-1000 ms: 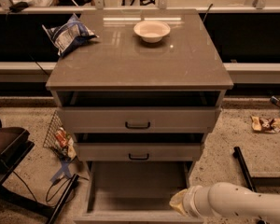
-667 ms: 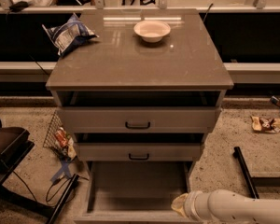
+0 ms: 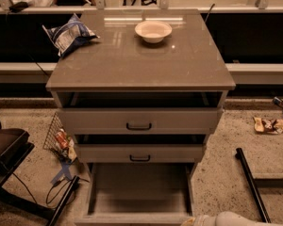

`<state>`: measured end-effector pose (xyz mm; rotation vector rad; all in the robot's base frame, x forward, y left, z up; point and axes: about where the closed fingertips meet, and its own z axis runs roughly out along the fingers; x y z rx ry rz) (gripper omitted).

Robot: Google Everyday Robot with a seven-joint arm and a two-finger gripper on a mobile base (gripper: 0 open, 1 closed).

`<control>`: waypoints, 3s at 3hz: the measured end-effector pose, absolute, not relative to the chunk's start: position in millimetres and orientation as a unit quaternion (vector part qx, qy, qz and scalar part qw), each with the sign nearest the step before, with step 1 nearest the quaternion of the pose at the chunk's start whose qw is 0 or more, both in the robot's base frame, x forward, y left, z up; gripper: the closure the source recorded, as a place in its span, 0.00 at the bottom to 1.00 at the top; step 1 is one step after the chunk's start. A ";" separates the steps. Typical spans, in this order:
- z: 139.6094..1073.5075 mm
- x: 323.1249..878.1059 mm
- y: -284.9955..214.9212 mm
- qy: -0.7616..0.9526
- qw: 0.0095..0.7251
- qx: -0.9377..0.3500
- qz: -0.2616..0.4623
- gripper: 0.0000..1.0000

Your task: Close bottom drawer

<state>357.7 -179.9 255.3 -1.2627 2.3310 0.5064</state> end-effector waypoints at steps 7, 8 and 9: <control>127.1 402.7 -130.3 0.762 0.260 -0.511 0.302 1.00; 128.1 409.4 -125.9 0.756 0.265 -0.517 0.302 1.00; 129.5 435.0 -115.0 0.744 0.274 -0.530 0.301 1.00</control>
Offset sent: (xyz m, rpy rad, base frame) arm -0.0313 -0.0046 -0.0388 0.0631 0.0381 -0.0051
